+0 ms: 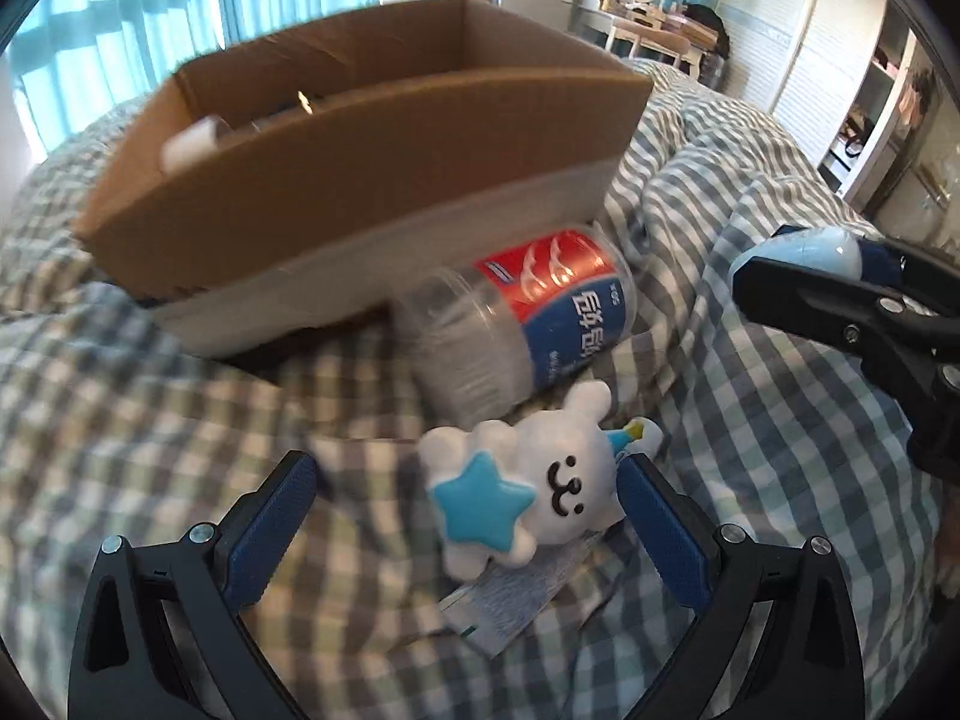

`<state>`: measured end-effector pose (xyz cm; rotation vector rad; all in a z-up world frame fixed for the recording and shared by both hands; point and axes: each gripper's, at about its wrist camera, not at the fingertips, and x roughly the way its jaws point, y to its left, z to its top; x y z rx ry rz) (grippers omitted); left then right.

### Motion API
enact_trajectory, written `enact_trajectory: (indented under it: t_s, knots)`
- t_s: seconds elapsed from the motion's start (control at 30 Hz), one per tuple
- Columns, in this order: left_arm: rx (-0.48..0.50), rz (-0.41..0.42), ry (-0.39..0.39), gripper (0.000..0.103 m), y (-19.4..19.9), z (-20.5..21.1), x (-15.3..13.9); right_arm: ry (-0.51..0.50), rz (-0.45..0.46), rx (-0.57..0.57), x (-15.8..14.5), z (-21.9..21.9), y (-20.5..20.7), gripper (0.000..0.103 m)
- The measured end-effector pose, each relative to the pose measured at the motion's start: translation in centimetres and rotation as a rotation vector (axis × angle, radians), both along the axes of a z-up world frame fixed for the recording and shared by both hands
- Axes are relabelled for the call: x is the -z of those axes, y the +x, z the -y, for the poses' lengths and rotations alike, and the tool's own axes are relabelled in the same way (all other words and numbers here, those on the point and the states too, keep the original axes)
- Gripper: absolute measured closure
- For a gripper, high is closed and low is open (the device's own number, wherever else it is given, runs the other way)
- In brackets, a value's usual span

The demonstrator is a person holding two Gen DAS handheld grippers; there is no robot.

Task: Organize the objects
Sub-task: 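Grasp the blue oval case with the right gripper while the left grasps the plush toy, then lower the plush toy and blue case into the box and release both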

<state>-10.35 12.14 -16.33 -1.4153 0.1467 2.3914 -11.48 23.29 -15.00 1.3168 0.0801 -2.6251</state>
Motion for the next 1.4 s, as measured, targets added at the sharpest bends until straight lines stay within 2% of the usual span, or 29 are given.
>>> enact_trajectory:
  t_s: [0.13,0.2,0.27,0.37,0.47,0.77,0.97,1.03,1.17,1.4]
  knots:
    - [-0.009,0.001,-0.008,0.002,-0.7,-0.5,1.2,-0.032,0.014,0.018,0.7,-0.7,0.1,0.052]
    - [0.01,-0.007,-0.019,0.008,-0.5,-0.9,1.2,-0.032,0.011,0.016,0.6,-0.7,0.3,0.052]
    - [0.022,-0.015,-0.029,0.022,-0.2,-1.0,1.2,-0.03,0.011,0.014,0.6,-0.8,0.5,0.052]
    - [0.03,-0.006,-0.022,0.031,0.1,-0.7,1.1,-0.031,0.018,0.02,0.8,-0.7,0.4,0.052]
    - [0.022,-0.003,-0.015,0.034,0.6,-0.1,0.7,-0.021,0.012,0.026,0.7,-0.4,0.4,0.052]
    - [0.006,-0.038,-0.015,0.035,3.9,1.8,-1.6,0.032,-0.06,0.031,-1.9,1.0,2.4,0.052]
    - [-0.016,-0.04,0.042,0.038,5.3,3.6,-3.5,0.049,-0.103,0.022,-3.6,2.2,4.6,0.052]
    - [0.003,-0.07,0.046,0.038,5.7,2.2,-4.5,0.049,-0.115,0.022,-4.1,2.3,5.2,0.052]
    - [0.021,-0.116,0.04,0.038,6.2,2.3,-6.0,0.051,-0.15,0.032,-5.7,2.4,6.2,0.052]
    - [-0.026,-0.235,0.035,0.038,5.4,3.1,-10.6,0.055,-0.201,0.012,-8.6,2.7,6.8,0.052]
